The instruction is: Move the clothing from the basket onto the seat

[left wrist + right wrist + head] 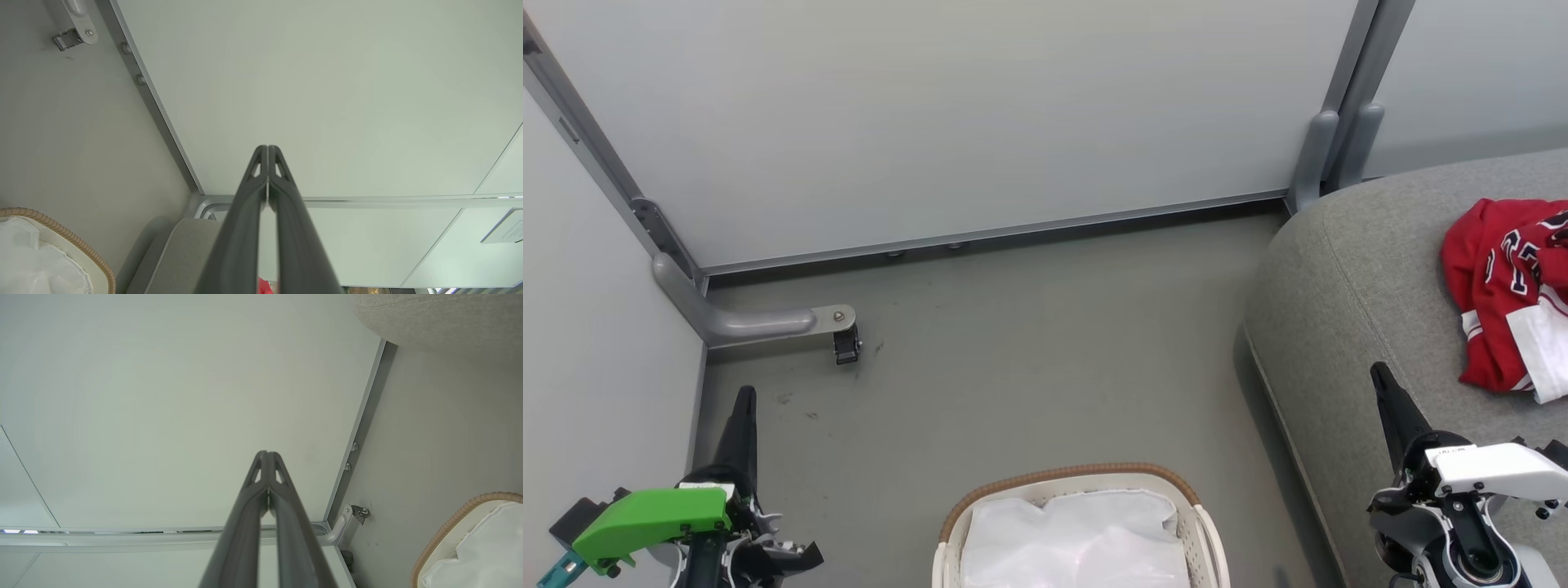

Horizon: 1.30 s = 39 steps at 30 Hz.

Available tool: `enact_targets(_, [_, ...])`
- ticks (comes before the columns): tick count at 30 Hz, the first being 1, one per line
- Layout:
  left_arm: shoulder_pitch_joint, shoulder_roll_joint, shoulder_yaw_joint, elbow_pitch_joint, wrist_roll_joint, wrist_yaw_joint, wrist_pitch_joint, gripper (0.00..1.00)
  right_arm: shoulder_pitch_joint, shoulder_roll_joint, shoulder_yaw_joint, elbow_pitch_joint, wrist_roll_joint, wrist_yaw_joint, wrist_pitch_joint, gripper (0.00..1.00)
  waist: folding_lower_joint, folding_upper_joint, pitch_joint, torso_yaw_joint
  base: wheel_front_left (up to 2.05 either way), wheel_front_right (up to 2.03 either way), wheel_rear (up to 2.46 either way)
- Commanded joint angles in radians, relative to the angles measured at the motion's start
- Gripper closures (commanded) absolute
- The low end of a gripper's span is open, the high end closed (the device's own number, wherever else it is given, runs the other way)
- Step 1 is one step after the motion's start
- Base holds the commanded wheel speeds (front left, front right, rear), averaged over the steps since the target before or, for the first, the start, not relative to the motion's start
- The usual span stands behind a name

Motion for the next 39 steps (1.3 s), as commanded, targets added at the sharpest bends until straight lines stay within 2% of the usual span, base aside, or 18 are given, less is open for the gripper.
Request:
enact_targets(1, [-0.016,0.006,0.005,-0.008,-0.019,-0.005,0.005,1.00,0.011,-0.006,-0.003,-0.007,0.020,0.000,0.009,1.00,0.0000,-0.0001,-0.001,0.000,0.00,0.00,0.00])
enact_targets(8, [-0.017,0.007,0.008,-0.010,-0.058,-0.007,0.017,1.00,0.016,-0.007,-0.005,-0.013,0.065,0.000,0.019,1.00,0.0000,-0.0001,-0.008,0.001,0.00,0.00,0.00])
enact_targets(39, [-0.015,0.007,0.008,-0.009,-0.055,-0.007,0.016,1.00,0.016,-0.007,-0.005,-0.012,0.061,0.000,0.019,1.00,0.0000,-0.0001,-0.008,0.001,0.00,0.00,0.00])
